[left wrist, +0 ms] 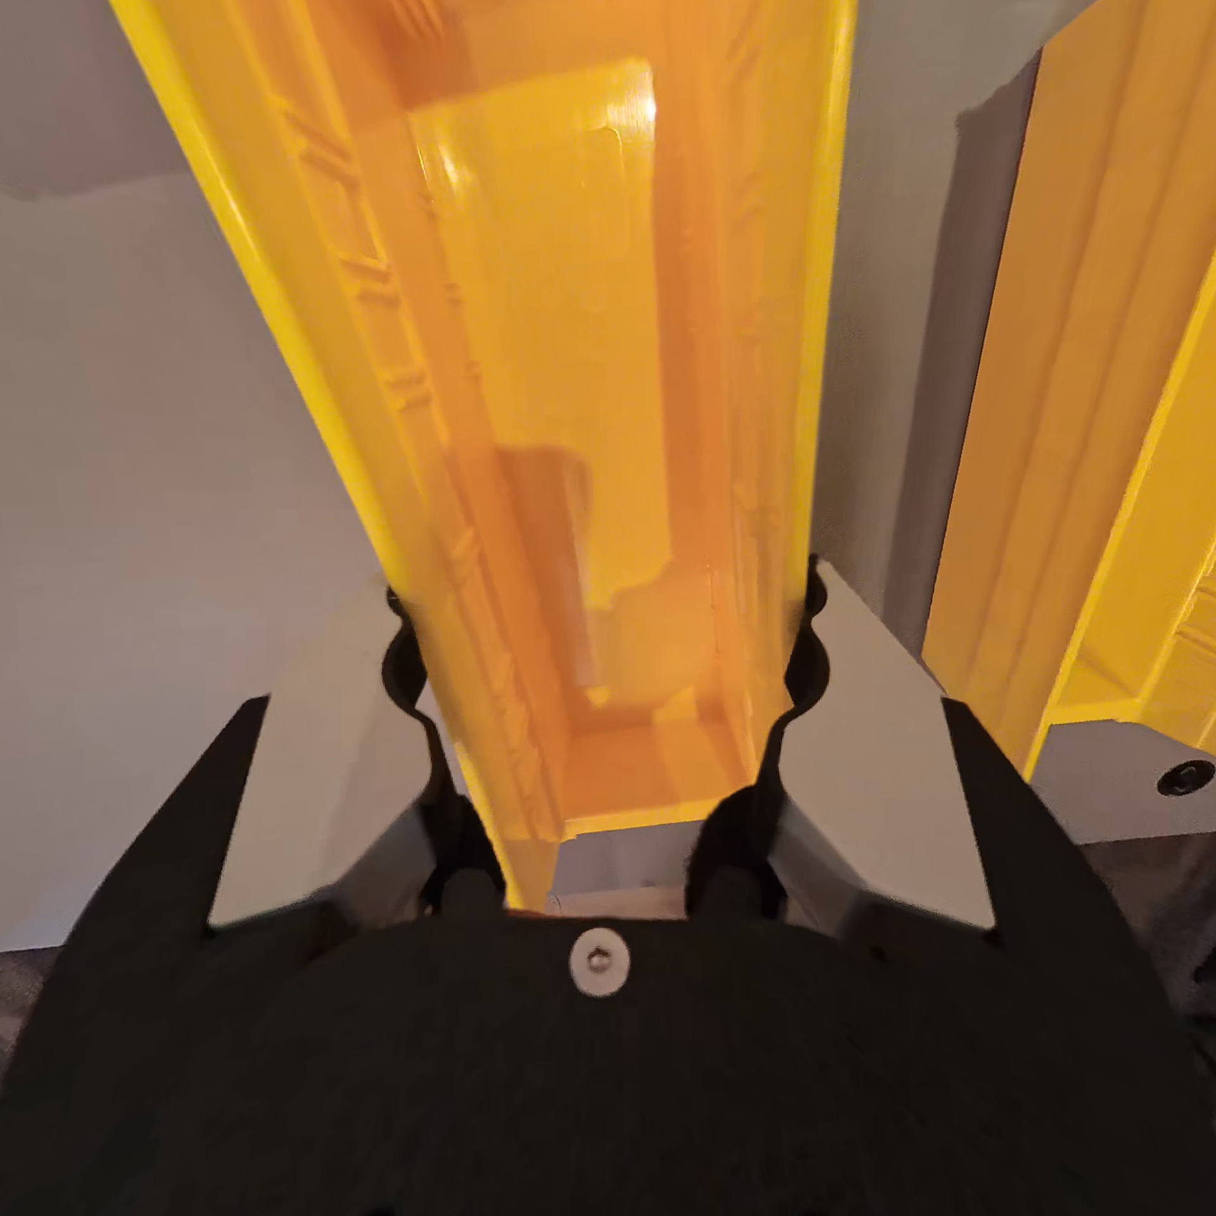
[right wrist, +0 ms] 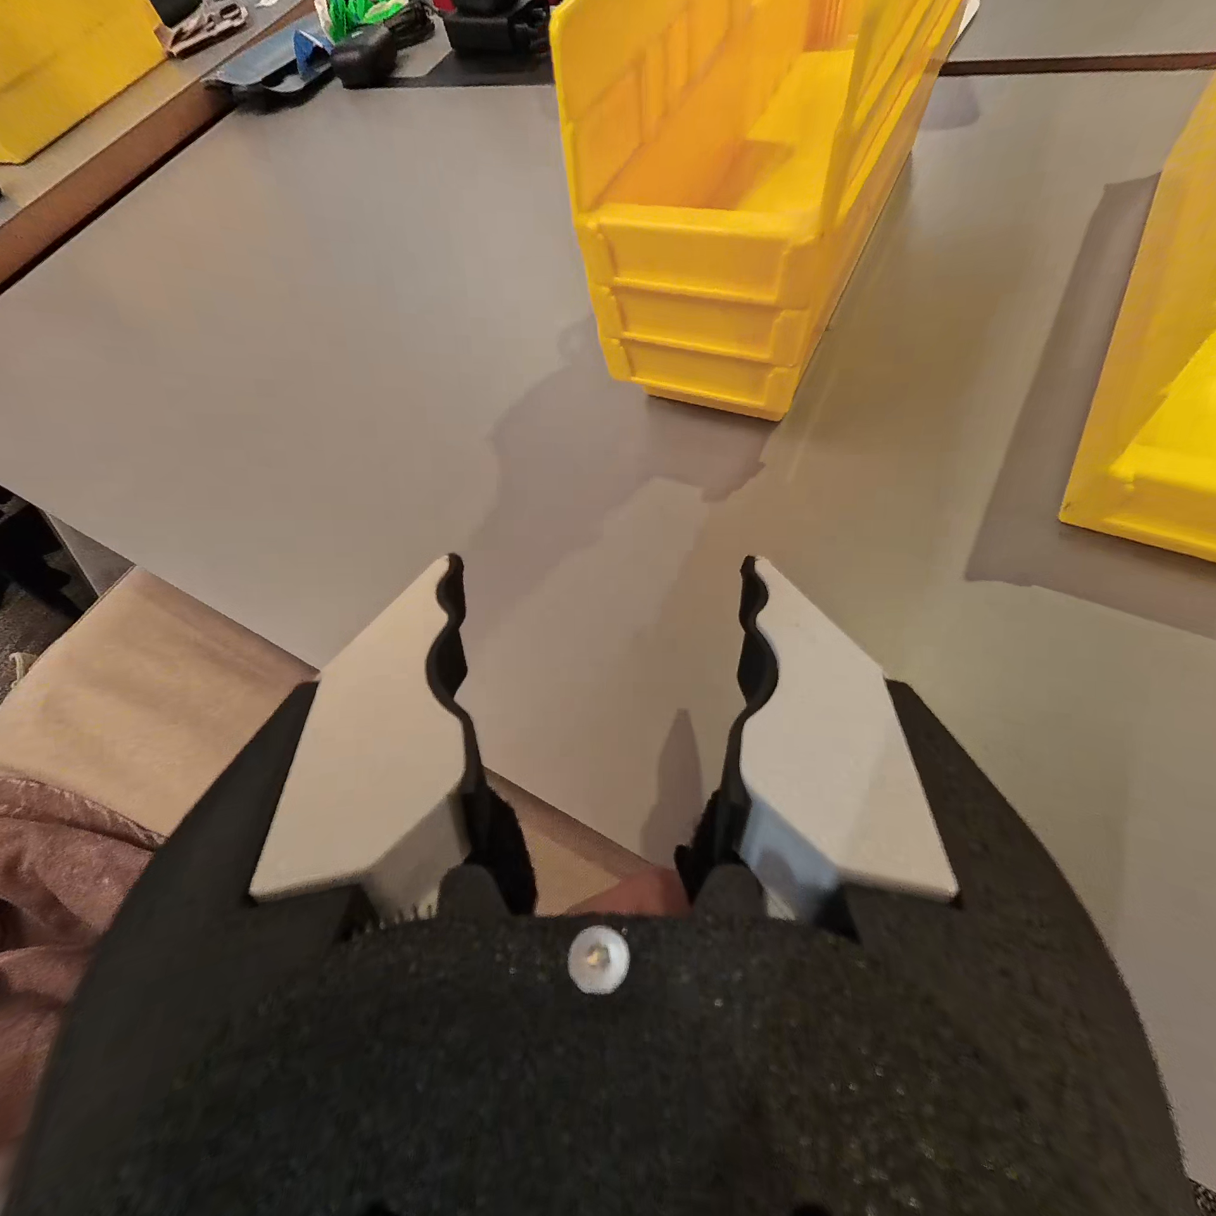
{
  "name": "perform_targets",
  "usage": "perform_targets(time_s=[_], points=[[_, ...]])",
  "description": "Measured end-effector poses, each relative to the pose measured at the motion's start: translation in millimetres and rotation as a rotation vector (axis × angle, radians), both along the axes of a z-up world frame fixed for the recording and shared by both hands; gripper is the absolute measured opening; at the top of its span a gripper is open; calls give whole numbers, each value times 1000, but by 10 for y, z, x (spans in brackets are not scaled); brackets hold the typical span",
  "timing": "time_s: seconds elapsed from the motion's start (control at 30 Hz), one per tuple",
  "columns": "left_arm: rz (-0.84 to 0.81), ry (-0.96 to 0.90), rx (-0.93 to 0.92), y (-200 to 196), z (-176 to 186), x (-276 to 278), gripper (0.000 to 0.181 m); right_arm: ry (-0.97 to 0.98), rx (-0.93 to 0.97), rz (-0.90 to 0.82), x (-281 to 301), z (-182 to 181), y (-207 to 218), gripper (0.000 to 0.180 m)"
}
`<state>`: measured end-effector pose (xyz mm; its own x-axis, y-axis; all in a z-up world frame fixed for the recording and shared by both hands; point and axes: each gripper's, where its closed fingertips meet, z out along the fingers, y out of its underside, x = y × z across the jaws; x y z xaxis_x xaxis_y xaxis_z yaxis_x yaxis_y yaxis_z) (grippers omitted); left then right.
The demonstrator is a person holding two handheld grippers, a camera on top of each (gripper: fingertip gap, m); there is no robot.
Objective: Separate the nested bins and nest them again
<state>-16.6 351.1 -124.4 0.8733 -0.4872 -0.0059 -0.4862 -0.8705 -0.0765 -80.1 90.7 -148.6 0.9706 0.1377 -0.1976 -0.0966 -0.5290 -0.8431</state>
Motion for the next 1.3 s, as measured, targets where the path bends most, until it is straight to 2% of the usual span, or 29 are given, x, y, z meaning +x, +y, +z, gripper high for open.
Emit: perform_targets(time_s=[0.33,0.53,0.73,1.03,1.3], points=[[4,-5,-28,-133,23,-15,102,17,-9,3,17,6,-26,84],[6,2,-58,-202,11,-27,117,13,-23,11,10,-24,-28,84],[27,-10,-43,-179,37,-24,121,-4,-38,27,-26,-59,-32,84],[24,-21,-56,-203,138,-26,99,-31,-64,51,-62,-120,-45,83],[-9,-23,-66,-232,463,-30,95,-30,-72,63,-89,-128,-52,83]])
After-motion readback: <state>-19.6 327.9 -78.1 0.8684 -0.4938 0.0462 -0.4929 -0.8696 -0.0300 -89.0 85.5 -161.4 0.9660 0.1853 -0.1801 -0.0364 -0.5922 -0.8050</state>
